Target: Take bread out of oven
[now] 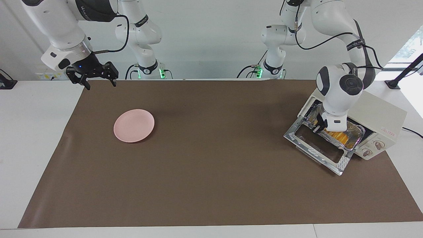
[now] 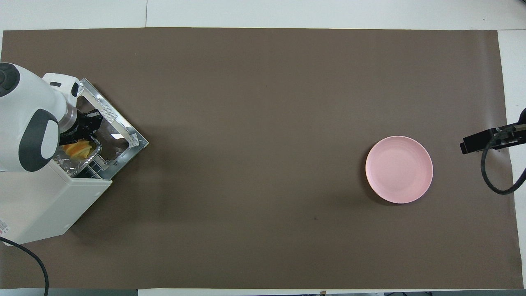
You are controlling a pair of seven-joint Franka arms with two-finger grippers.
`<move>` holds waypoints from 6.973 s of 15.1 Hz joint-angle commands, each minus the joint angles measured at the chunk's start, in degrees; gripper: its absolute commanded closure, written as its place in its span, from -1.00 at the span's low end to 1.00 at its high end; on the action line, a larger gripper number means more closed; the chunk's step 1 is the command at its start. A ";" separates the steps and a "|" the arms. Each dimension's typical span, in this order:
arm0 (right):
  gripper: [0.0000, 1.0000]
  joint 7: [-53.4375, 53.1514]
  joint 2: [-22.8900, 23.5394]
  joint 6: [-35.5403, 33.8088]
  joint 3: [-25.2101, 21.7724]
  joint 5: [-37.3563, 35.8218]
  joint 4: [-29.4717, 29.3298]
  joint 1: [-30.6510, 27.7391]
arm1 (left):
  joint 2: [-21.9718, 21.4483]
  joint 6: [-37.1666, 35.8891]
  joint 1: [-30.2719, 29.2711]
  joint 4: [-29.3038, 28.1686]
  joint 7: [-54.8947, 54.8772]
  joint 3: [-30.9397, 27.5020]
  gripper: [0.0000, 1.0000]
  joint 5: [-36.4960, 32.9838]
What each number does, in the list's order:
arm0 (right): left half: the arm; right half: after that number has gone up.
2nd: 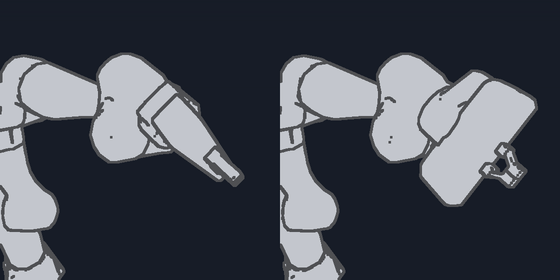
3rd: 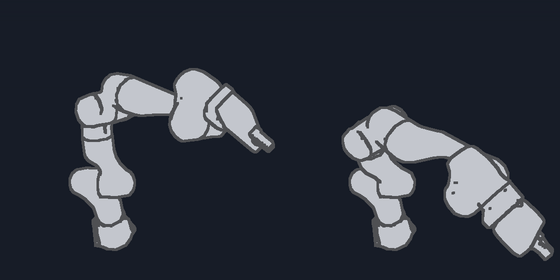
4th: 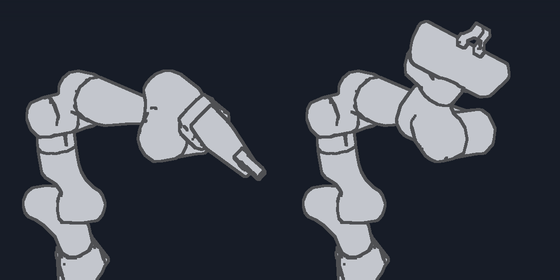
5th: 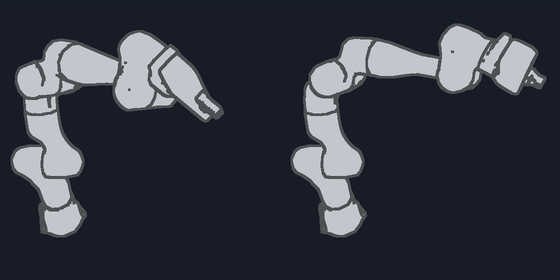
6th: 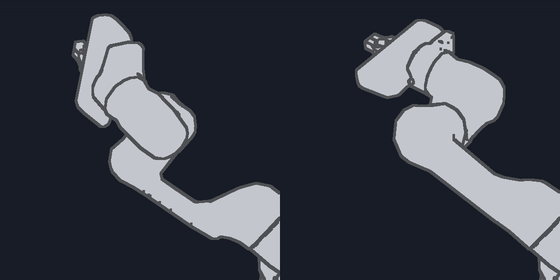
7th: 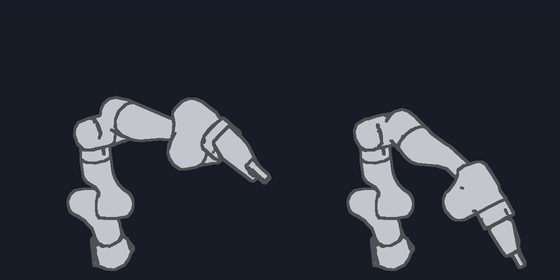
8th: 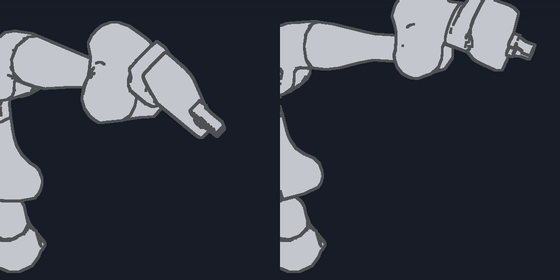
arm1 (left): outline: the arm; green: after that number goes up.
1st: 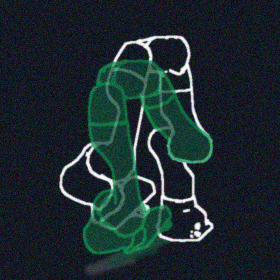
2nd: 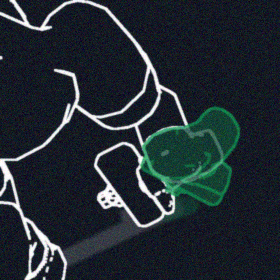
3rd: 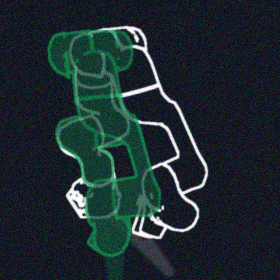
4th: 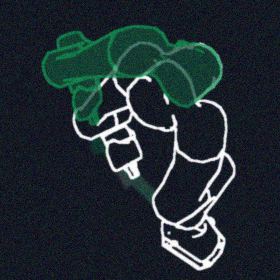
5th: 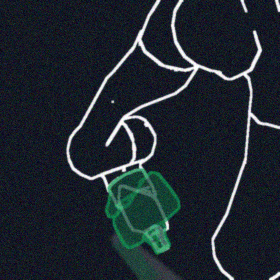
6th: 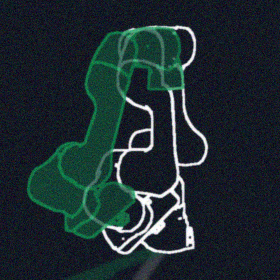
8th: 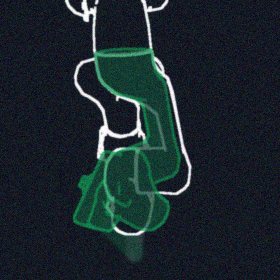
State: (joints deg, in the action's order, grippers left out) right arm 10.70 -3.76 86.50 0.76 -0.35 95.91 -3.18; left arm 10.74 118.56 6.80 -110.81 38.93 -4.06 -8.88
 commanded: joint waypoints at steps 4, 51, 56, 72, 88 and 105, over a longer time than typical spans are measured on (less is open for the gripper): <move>-1.00 0.72 -0.81 0.16 0.21 0.00 0.86 -0.33 | 6.63 -1.91 13.91 14.61 0.09 0.02 1.00 1.23; -1.00 -61.33 34.87 33.63 0.74 -0.53 -9.35 32.98 | -9.51 -35.15 -7.50 17.64 -30.58 6.96 -1.00 10.11; -1.00 -59.41 35.84 35.84 0.74 -0.88 -7.41 33.50 | -10.48 -35.41 -6.72 16.85 -31.20 7.05 -1.00 10.11; 1.00 -52.72 35.58 38.04 0.74 -0.18 -5.82 34.21 | -12.77 -36.73 -5.92 16.32 -31.73 7.13 -1.00 9.67; 1.00 -8.01 39.35 22.39 0.03 6.15 -21.20 5.31 | -12.85 -36.29 -5.74 16.67 -31.38 6.96 -1.00 9.76; -1.00 -1.04 42.53 23.19 -0.85 2.02 -23.50 1.51 | -12.85 -35.76 -5.48 16.68 -31.02 7.05 -1.00 9.85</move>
State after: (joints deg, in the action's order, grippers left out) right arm 8.10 40.61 111.44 -0.45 2.47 71.91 -1.74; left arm -0.68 82.21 1.09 -92.86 8.11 3.22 0.66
